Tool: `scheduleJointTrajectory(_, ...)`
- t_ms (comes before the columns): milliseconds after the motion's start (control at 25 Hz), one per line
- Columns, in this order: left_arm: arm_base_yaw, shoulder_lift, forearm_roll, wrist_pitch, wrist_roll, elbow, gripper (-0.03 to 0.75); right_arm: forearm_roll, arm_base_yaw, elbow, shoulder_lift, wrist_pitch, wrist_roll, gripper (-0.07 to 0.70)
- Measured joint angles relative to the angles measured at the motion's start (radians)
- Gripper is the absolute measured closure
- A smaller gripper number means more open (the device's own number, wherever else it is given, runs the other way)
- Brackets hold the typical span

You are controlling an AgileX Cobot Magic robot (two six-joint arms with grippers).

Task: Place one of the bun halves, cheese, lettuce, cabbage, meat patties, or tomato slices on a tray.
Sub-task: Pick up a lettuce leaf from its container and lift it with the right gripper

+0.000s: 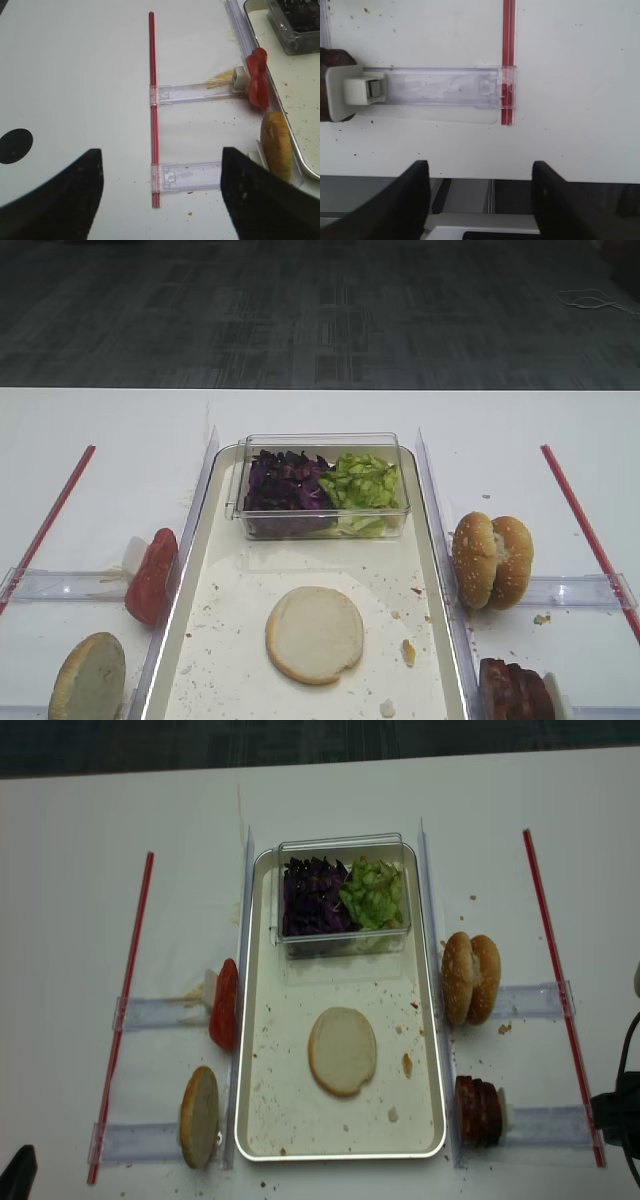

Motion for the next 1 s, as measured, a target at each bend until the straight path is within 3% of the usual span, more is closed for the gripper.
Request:
scheduleJointTrajectory(720, 0.000, 0.000, 0.000, 0.000, 0.000, 0.000, 0.225, 0.002, 0.000, -0.004, 0.019, -0.017, 0.000, 0.150)
scheduleJointTrajectory(1000, 0.000, 0.000, 0.000, 0.000, 0.000, 0.000, 0.225, 0.004, 0.000, -0.031, 0.166, -0.045, -0.002, 0.150)
